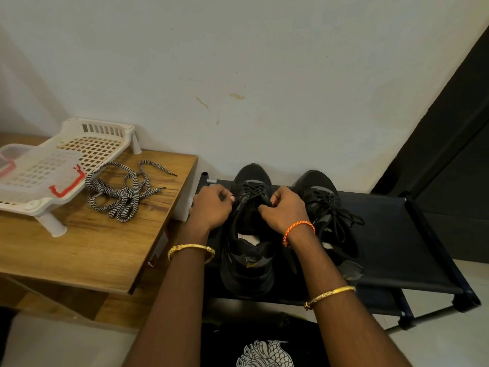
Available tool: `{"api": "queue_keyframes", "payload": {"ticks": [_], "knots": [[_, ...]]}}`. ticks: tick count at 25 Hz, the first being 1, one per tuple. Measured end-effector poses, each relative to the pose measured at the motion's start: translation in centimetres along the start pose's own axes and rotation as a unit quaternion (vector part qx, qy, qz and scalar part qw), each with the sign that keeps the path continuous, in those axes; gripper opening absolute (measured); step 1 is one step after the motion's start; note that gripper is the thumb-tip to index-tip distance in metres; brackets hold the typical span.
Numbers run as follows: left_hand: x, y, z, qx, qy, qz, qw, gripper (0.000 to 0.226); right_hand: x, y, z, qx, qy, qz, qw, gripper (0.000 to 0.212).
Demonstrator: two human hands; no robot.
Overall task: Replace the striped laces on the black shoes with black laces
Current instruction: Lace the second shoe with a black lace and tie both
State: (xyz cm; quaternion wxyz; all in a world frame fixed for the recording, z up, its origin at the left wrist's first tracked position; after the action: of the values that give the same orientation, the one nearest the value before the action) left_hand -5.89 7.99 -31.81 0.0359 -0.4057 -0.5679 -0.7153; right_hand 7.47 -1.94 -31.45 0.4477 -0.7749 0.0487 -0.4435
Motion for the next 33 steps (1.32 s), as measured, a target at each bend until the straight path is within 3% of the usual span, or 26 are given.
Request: {"api": "queue_keyframes", "payload": {"ticks": [2, 5, 7, 9, 11, 13, 15, 17, 19, 21, 23, 24, 25, 27, 29, 31, 33], "knots": [[0.3, 0.8, -0.3, 0.019, -0.031, -0.133, 0.99, 0.02, 0.5, -0.8, -0.6, 0.034, 0.02, 0.034, 0.999, 0.017], [1.5, 4.1, -1.5, -0.048, -0.074, -0.326, 0.941, 0.026, 1.2, -2.8, -2.1, 0.118, 0.018, 0.115, 0.986, 0.013], [2.2, 5.9, -2.4, -0.089, -0.088, -0.399, 0.909, 0.026, 0.8, -4.4, -3.4, 0.161, -0.081, 0.201, 0.963, 0.02], [2.6, 6.6, -3.0, -0.103, -0.089, -0.423, 0.896, 0.024, 0.5, -5.4, -4.7, 0.179, -0.175, 0.33, 0.91, 0.029], [2.9, 6.5, -3.3, -0.103, -0.089, -0.433, 0.891, 0.03, 0.8, -5.8, -5.2, 0.17, -0.2, 0.384, 0.885, 0.019], [3.1, 5.8, -3.2, -0.077, -0.041, -0.444, 0.892, 0.028, 1.8, -5.6, -5.1, 0.148, -0.2, 0.389, 0.887, 0.013], [3.7, 4.2, -2.7, 0.009, 0.07, -0.475, 0.877, 0.02, 3.2, -4.8, -4.3, 0.117, -0.172, 0.403, 0.891, 0.012], [4.2, 2.1, -2.9, 0.123, 0.175, -0.525, 0.824, 0.015, 4.7, -3.6, -3.1, 0.087, -0.114, 0.417, 0.898, 0.008], [4.1, 0.2, -3.1, 0.212, 0.22, -0.533, 0.789, 0.02, 5.8, -2.1, -2.1, 0.063, -0.04, 0.423, 0.903, 0.008], [3.6, -0.6, -3.1, 0.252, 0.227, -0.495, 0.8, 0.031, 6.5, -0.7, -1.2, 0.042, 0.027, 0.413, 0.91, 0.007], [3.6, -0.9, -3.2, 0.269, 0.253, -0.331, 0.868, 0.053, 6.5, -0.1, -0.8, 0.038, 0.044, 0.389, 0.92, 0.006], [4.1, -0.7, -3.2, 0.239, 0.27, -0.216, 0.907, 0.068, 6.1, -0.2, -0.8, 0.047, 0.028, 0.369, 0.928, 0.011], [4.3, 0.0, -2.8, 0.154, 0.273, -0.152, 0.937, 0.076, 5.6, -0.6, -0.9, 0.064, -0.002, 0.347, 0.936, 0.014], [3.3, 2.3, -1.9, -0.037, 0.173, -0.177, 0.968, 0.06, 4.1, -1.8, -1.5, 0.105, -0.071, 0.315, 0.941, 0.014], [1.5, 4.0, -2.1, -0.12, 0.019, -0.247, 0.961, 0.031, 3.3, -2.9, -2.0, 0.13, -0.096, 0.315, 0.935, 0.007], [0.8, 4.2, -2.4, -0.151, -0.002, -0.237, 0.96, 0.014, 3.5, -3.0, -1.7, 0.142, -0.057, 0.292, 0.944, 0.009], [1.3, 3.4, -2.1, -0.14, 0.054, -0.175, 0.973, 0.012, 4.0, -2.3, -1.1, 0.136, -0.023, 0.249, 0.959, 0.01]]}}
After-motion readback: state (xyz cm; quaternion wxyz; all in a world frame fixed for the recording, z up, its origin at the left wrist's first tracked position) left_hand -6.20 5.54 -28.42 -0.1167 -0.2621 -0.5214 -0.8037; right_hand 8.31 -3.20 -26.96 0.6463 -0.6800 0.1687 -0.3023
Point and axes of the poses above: each hand's wrist, its own z-axis towards the middle knuckle, its own x-axis out of the back of the hand, y = z × x, the point moved 4 cm from there along z, towards the middle knuckle, and after that the axes turned 9 degrees about -x, right-handed, at the moved point
